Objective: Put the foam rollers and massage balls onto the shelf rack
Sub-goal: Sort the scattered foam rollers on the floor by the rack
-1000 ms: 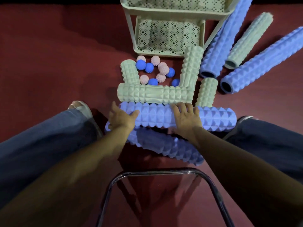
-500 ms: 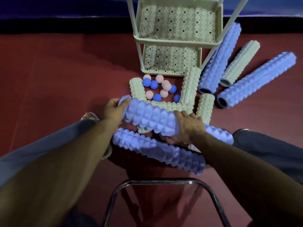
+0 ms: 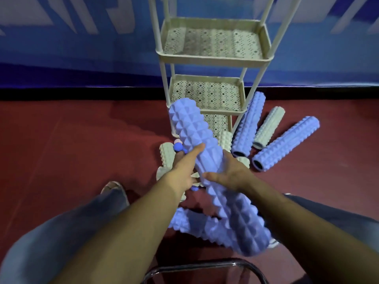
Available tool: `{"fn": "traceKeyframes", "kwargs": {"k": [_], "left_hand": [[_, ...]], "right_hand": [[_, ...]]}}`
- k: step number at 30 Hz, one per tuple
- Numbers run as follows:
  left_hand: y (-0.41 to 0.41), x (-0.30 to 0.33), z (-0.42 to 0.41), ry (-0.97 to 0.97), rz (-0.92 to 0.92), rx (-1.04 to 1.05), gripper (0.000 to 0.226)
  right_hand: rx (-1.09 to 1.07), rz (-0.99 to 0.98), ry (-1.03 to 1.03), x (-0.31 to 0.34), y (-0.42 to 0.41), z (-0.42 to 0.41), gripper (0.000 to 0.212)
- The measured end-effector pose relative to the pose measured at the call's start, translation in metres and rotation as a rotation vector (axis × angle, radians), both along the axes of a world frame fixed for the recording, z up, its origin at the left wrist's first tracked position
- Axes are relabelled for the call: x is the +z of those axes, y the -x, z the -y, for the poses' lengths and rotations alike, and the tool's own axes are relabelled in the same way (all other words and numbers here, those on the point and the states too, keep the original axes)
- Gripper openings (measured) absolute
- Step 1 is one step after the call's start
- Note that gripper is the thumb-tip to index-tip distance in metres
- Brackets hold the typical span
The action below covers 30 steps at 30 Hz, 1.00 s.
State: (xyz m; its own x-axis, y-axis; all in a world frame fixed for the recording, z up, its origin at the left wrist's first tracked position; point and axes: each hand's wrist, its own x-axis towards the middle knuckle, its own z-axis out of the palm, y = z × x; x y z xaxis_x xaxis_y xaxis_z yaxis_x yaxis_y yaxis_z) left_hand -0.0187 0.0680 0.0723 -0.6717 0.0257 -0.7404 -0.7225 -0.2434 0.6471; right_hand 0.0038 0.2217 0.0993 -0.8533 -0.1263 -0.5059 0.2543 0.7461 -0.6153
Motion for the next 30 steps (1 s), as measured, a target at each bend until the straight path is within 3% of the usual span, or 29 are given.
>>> {"fn": "traceKeyframes", "kwargs": {"k": [3, 9, 12, 15, 18, 21, 23, 27, 30], "left_hand": [[0.000, -0.011, -0.005, 0.050, -0.016, 0.015, 0.031], [0.004, -0.038, -0.010, -0.025, 0.120, 0.104, 0.052], [0.020, -0.046, -0.016, -0.026, 0.158, 0.164, 0.051], [0.038, -0.059, -0.032, -0.021, 0.175, 0.131, 0.046], [0.048, -0.073, -0.060, -0.063, 0.199, 0.084, 0.032], [0.053, -0.089, -0.093, -0.158, 0.247, 0.035, 0.032], [0.052, -0.096, -0.110, -0.210, 0.255, 0.006, 0.027], [0.045, -0.097, -0.159, -0.322, 0.263, 0.080, 0.034], [0.039, -0.097, -0.192, -0.357, 0.266, 0.079, 0.035]], "right_hand": [[-0.012, 0.138, 0.123, 0.006, -0.013, -0.018, 0.109], [-0.030, 0.391, -0.022, 0.011, -0.024, -0.064, 0.125], [-0.047, 0.439, -0.053, 0.010, -0.016, -0.082, 0.134], [0.003, 0.496, 0.026, -0.001, -0.013, -0.097, 0.104], [0.121, 0.657, 0.253, 0.003, -0.002, -0.120, 0.044], [0.139, 0.584, 0.135, 0.005, 0.021, -0.167, 0.033], [0.140, 0.483, -0.002, -0.005, 0.037, -0.200, 0.045], [0.165, 0.390, -0.353, -0.030, 0.041, -0.252, 0.102], [0.097, 0.289, -0.403, -0.045, 0.027, -0.284, 0.105]]}}
